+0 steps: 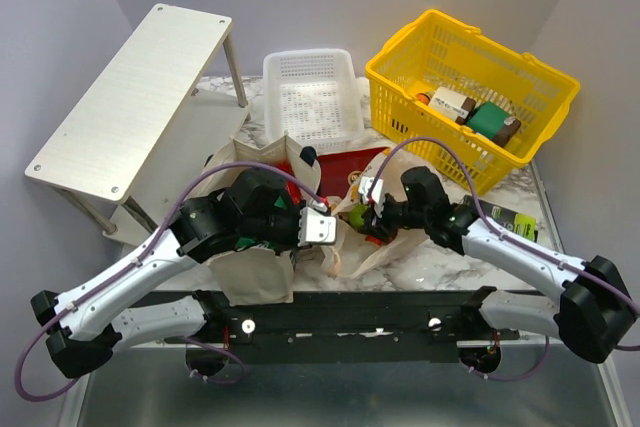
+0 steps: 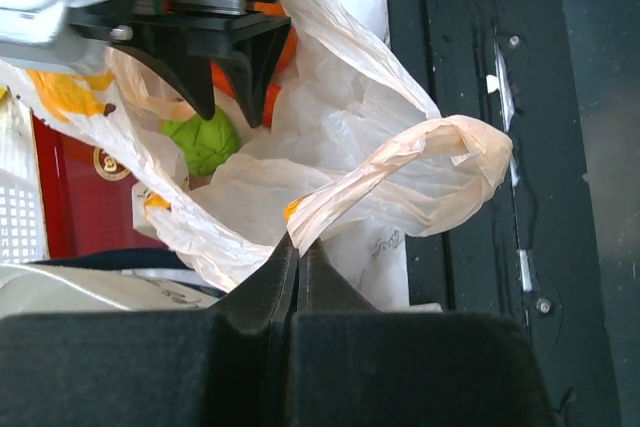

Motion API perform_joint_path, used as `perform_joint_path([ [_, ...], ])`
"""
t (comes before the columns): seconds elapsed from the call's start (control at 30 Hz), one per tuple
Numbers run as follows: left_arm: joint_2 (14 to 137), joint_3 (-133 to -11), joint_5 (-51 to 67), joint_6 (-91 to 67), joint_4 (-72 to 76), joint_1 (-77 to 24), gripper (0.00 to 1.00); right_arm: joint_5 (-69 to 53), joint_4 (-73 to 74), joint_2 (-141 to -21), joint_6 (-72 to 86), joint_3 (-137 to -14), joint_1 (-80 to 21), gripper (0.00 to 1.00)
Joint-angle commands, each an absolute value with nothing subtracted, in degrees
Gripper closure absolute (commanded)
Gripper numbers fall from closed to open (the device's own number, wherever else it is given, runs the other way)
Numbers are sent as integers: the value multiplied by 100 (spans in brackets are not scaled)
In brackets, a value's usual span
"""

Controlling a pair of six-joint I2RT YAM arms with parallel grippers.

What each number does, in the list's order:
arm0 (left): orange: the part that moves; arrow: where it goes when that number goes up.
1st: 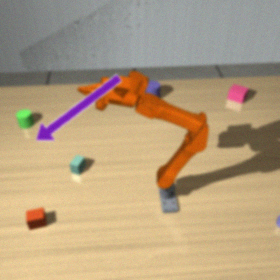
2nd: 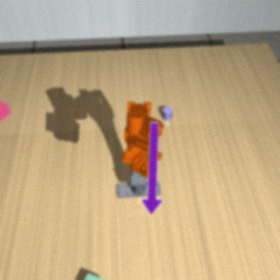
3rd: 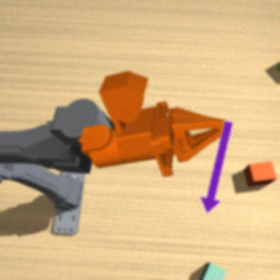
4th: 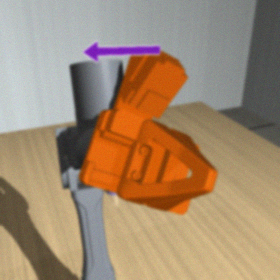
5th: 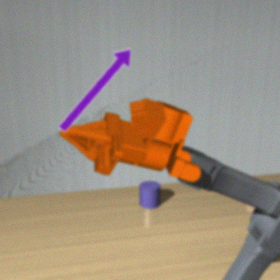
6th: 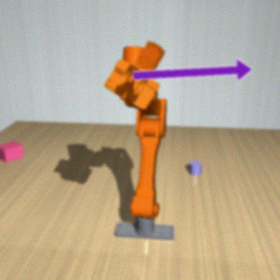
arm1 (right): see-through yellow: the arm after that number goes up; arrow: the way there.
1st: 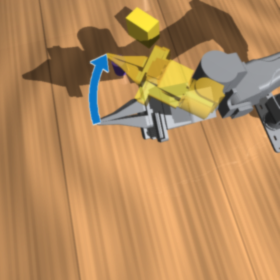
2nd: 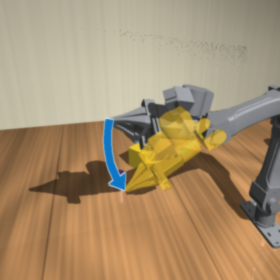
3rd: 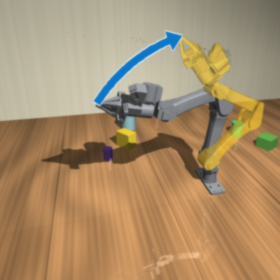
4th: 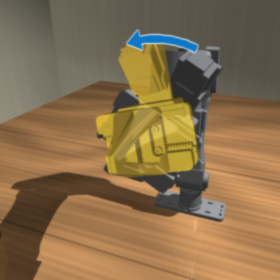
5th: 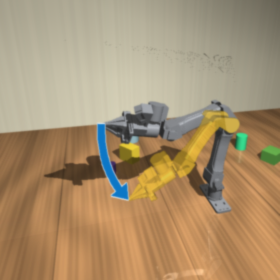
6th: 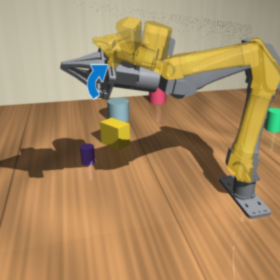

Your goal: Untie the knot of the grocery bags and take out the mixed food

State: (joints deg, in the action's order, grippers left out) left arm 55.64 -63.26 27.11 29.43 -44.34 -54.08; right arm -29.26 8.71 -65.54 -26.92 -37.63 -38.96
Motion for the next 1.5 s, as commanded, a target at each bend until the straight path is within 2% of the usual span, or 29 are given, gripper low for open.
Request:
perform_joint_path([
  [0.0, 5353, -6810, 2453, 3191, -4930, -5414, 100, -2129, 54, -6837, -1619, -3691, -3938, 55],
  [0.1, 5186, -7136, 2522, 3540, -5150, -5414, 100, -1943, -156, -7048, -1389, -3709, -3938, 54],
  [0.27, 4861, -6733, 2391, 3490, -5098, -5414, 100, -1381, -334, -7409, -1178, -3920, -3938, 34],
  [0.33, 4843, -6654, 2365, 3323, -4984, -5414, 100, -1213, -325, -7585, -1178, -4016, -3938, 31],
  [0.4, 4834, -6592, 2382, 3287, -4791, -5423, 100, -1544, -185, -7734, -1222, -4183, -3938, 27],
  [0.53, 4843, -6303, 2373, 3348, -4492, -5414, 100, -1995, -35, -8225, -1029, -4394, -3938, 23],
  [0.77, 4843, -6109, 2259, 3348, -4166, -5423, 100, -1328, -53, -8858, -282, -4438, -3938, 20],
  [0.9, 4790, -6038, 2136, 3366, -4122, -5414, 100, -1046, -123, -8947, -176, -4438, -3946, 28],
  [0.93, 4781, -6038, 2101, 3366, -4122, -5414, 100, -1168, -114, -8939, -254, -4456, -3938, 35],
  [0.97, 4781, -6029, 2074, 3384, -4122, -5414, 100, -1230, -79, -8921, -307, -4508, -3938, 51],
  [1.07, 4755, -5986, 2013, 3410, -4087, -5414, 100, -1388, 148, -8632, -474, -4605, -3938, 69],
  [1.17, 4720, -5880, 1934, 3419, -4000, -5414, 100, -1573, 500, -8026, -790, -4745, -3937, 82],
  [1.27, 4702, -5775, 1855, 3436, -3920, -5405, 100, -1810, 1149, -7342, -1115, -4904, -3938, 89],
  [1.47, 4834, -5915, 1776, 3498, -3947, -5405, 100, -2873, 3110, -6312, -1967, -5703, -3929, 90],
])
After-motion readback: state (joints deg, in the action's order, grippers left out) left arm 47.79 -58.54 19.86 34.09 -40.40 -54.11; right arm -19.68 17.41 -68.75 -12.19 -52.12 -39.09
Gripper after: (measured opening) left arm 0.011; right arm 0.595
